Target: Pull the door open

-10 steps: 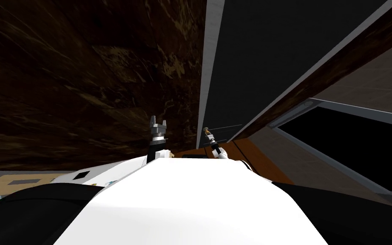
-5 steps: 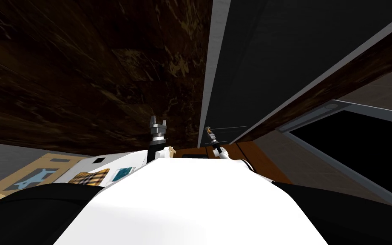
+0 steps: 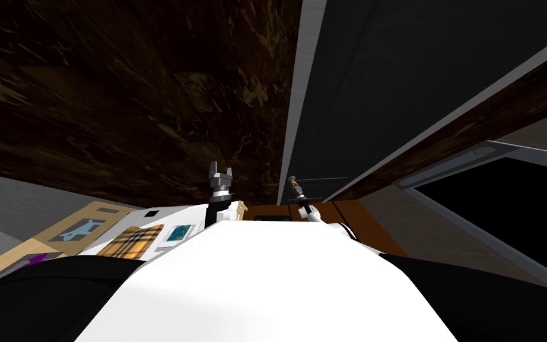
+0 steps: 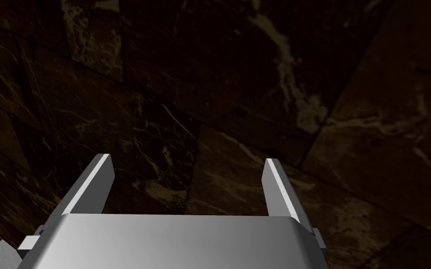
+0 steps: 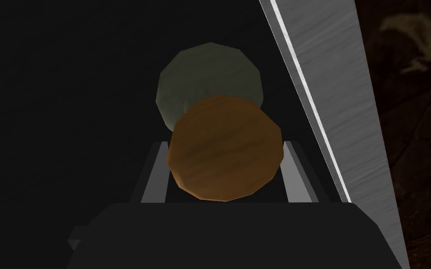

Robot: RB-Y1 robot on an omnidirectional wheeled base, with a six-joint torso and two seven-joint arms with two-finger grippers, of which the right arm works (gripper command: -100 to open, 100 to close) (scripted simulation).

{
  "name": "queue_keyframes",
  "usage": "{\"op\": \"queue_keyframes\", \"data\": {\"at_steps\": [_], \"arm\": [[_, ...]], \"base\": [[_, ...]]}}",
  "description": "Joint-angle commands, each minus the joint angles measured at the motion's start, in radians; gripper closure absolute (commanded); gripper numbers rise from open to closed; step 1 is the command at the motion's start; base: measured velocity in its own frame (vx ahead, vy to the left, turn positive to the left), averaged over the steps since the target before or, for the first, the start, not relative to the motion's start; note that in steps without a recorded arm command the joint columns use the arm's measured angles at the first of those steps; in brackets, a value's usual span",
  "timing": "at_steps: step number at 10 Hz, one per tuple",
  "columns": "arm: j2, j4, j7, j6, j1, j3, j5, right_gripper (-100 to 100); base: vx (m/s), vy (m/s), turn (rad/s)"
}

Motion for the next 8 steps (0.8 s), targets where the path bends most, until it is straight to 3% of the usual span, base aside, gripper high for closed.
{"op": "queue_keyframes", "data": {"at_steps": [1,8], "arm": [[0.006,-0.005,-0.046,-0.002,0.003,0.01,-0.015,100],[-0.014,-0.027,-0.219,-0.003,0.013,0.022,-0.097,100]], "base": [[-0.041,-0.005,0.096],[-0.06,-0.008,0.103]]}}
